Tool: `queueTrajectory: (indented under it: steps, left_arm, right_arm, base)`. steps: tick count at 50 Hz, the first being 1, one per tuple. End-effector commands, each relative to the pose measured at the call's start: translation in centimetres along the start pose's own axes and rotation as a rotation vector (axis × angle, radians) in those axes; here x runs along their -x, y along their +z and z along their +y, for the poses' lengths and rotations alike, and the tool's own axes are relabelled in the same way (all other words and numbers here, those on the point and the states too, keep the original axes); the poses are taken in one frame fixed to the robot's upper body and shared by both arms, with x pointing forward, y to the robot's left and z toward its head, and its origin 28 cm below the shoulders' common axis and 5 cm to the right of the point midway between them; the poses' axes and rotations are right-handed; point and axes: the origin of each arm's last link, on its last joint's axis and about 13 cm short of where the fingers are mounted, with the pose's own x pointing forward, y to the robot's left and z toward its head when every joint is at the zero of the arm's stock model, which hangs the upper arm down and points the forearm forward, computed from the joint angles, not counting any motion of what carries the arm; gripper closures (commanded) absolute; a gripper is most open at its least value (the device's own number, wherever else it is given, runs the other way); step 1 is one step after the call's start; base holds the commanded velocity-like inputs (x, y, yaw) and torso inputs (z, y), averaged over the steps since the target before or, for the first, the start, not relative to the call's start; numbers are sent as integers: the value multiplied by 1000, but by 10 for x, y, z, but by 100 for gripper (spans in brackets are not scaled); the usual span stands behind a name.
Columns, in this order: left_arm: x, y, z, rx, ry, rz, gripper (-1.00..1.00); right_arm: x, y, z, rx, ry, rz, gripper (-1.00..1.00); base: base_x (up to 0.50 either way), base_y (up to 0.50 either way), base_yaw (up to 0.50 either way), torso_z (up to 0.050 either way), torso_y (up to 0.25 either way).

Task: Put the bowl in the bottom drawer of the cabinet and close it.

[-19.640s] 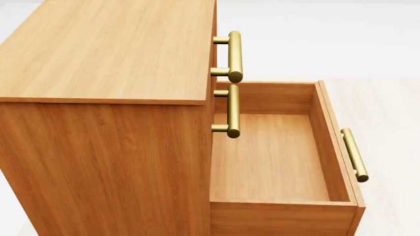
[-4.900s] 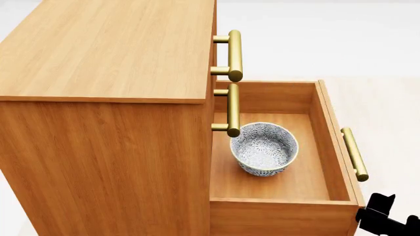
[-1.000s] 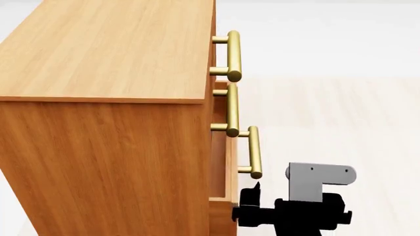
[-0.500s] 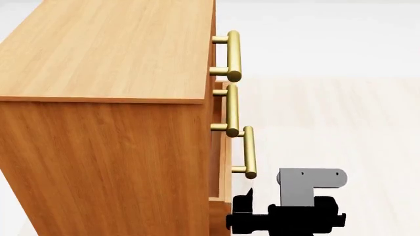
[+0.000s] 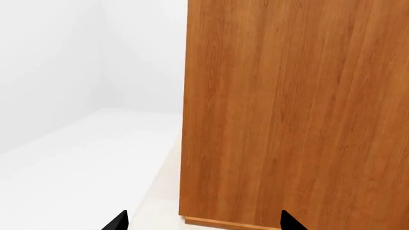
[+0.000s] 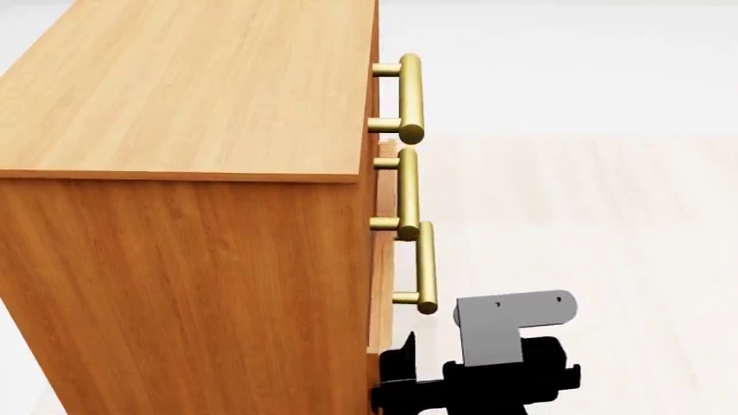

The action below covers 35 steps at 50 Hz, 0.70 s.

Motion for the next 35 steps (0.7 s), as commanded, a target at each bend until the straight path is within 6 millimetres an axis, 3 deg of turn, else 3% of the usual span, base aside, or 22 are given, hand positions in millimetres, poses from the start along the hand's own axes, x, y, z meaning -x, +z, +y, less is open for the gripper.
queueTrajectory:
  steps: [1,17,29,35]
  left_arm:
    - [0,0,0,0,1,-1,-100]
    - [-1,0,0,3,3,0,-100]
    - [2,3,0,7,6,-1,-100]
    - [2,3,0,9,10,0,-100]
  right_arm:
    - [7,2,10,-37,177,13,-100]
    - [8,5,3,-89,242,30,-100]
    - [16,22,-16,-246,432,74,-100]
    - [21,22,-21,-232,516,111,-100]
  base:
    - [0,0,0,0,0]
    - [0,0,0,0,0]
    - [0,0,0,0,0]
    - [0,0,0,0,0]
